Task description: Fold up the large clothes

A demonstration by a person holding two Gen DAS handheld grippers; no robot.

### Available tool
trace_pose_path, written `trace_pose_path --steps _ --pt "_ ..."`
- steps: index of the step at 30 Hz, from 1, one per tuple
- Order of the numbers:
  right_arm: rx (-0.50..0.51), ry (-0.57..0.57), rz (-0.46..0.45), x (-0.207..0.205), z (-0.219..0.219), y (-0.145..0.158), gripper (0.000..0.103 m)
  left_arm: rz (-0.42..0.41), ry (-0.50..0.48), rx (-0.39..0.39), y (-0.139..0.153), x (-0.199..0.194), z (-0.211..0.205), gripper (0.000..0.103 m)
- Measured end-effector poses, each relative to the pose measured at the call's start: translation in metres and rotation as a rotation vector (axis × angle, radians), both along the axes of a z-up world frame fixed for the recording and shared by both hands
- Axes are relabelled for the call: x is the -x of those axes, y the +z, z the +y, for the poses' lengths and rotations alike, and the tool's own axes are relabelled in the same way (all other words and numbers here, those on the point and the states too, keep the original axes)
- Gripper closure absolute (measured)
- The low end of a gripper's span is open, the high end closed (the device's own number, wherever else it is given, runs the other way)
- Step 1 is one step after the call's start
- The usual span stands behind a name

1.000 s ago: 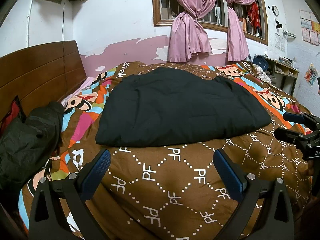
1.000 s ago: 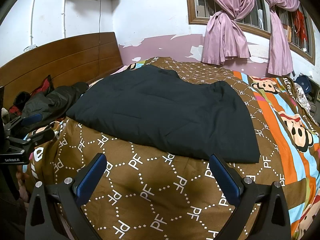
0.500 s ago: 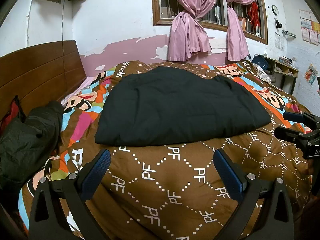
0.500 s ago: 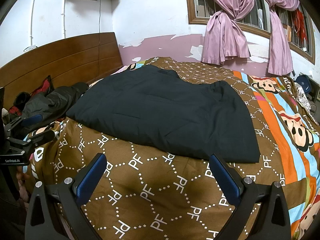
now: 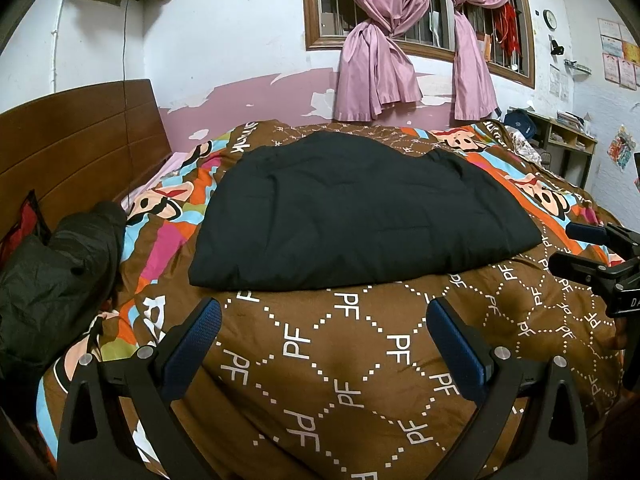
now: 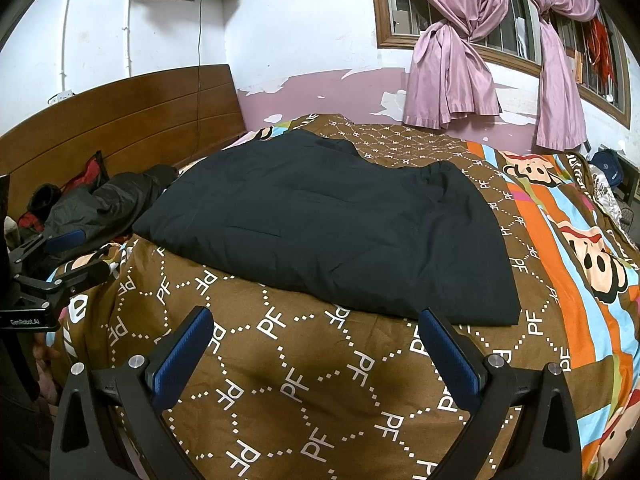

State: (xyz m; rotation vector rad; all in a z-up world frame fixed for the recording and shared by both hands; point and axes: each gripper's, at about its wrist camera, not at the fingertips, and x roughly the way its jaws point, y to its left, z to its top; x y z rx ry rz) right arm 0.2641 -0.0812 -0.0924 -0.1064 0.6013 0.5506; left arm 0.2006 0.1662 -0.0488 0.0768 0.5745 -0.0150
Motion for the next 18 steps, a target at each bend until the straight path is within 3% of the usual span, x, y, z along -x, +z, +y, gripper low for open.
trace_pose_path --steps 18 --pt "0.0 0.0 0.0 -0.0001 -0.0007 -0.0002 0.0 0.003 0.002 -0.001 -0.0004 0.0009 0.001 0.003"
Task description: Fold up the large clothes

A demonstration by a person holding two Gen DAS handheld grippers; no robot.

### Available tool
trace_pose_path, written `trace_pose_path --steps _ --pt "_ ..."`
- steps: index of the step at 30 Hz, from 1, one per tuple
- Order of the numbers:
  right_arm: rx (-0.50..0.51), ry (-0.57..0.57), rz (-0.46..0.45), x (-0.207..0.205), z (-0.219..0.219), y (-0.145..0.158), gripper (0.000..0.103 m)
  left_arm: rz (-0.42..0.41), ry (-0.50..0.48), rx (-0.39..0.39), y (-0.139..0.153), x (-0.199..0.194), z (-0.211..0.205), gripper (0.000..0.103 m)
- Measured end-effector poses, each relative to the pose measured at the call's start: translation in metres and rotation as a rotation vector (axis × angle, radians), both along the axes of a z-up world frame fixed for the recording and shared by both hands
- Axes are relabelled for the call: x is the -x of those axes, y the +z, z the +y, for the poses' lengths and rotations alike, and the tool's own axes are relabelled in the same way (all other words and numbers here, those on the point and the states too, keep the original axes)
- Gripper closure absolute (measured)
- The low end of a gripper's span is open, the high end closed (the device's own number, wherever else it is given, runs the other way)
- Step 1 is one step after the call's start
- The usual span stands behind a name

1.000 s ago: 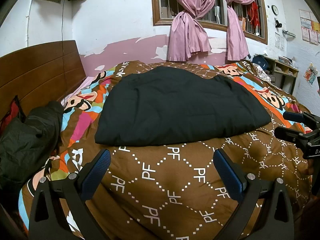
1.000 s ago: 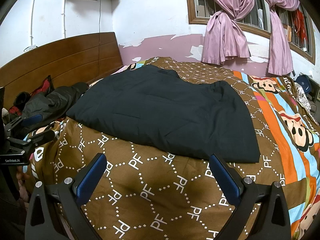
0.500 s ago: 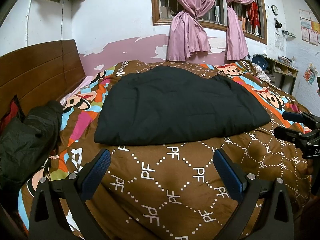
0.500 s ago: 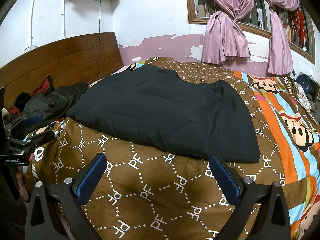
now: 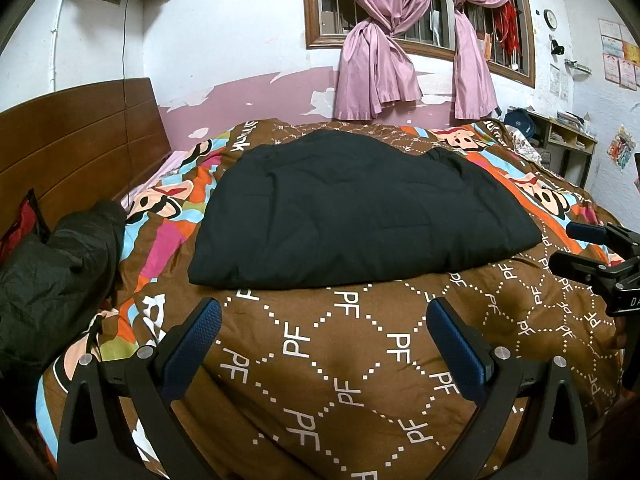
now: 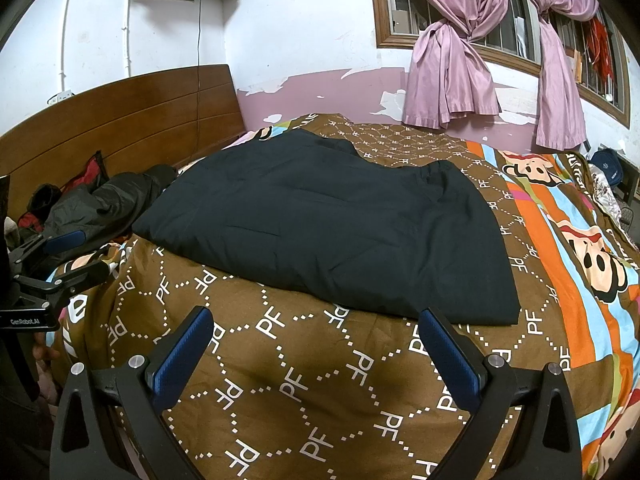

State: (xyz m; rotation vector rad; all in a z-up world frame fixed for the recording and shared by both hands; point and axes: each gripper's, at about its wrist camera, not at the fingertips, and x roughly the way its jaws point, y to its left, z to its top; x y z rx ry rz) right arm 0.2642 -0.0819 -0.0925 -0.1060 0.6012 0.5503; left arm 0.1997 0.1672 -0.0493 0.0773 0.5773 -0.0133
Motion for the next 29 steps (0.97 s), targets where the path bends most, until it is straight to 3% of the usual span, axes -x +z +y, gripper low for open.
trace_pose_path --steps 29 --pt "-0.001 -0.001 0.001 -0.0003 -0.0009 0.0001 0.0 -0.001 -0.024 -0.02 -0.0053 -0.0001 0.005 0.003"
